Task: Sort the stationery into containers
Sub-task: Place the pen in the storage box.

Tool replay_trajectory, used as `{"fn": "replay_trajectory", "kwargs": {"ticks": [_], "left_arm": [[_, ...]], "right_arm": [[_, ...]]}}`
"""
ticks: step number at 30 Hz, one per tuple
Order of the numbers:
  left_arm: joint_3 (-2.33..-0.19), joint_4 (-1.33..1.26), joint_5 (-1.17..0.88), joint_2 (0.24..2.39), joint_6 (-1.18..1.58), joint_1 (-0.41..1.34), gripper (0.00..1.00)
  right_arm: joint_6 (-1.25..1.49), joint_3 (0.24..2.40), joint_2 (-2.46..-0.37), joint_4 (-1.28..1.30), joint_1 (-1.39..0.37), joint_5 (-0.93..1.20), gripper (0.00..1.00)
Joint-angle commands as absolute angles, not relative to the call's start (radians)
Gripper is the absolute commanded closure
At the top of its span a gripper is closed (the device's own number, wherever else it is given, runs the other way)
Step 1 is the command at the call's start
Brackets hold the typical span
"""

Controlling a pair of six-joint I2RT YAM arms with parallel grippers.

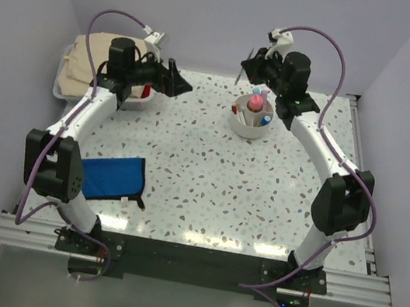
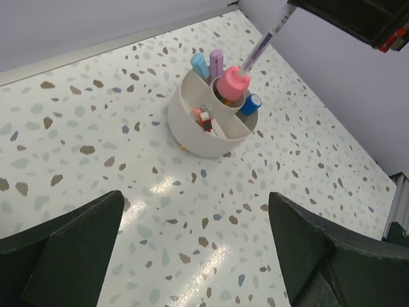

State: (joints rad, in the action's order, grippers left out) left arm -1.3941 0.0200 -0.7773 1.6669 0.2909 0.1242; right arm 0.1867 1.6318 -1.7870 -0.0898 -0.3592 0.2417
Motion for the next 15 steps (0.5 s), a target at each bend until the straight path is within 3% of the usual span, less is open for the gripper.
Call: {"fn": "replay_trajectory", "kwargs": {"ticks": [1,15], "left_arm": [[-1.339,0.126,-0.67,1.591,0.164,0.127,0.0],[-1.309,0.11,-0.676,1.557,0.196,0.114,0.0]], "right_arm": [[-0.076,1.629,-1.838,-0.132,-0.368,0.137,1.0],[-0.308,1.654,-1.999,-0.114,-0.403,0.043,1.0]]}}
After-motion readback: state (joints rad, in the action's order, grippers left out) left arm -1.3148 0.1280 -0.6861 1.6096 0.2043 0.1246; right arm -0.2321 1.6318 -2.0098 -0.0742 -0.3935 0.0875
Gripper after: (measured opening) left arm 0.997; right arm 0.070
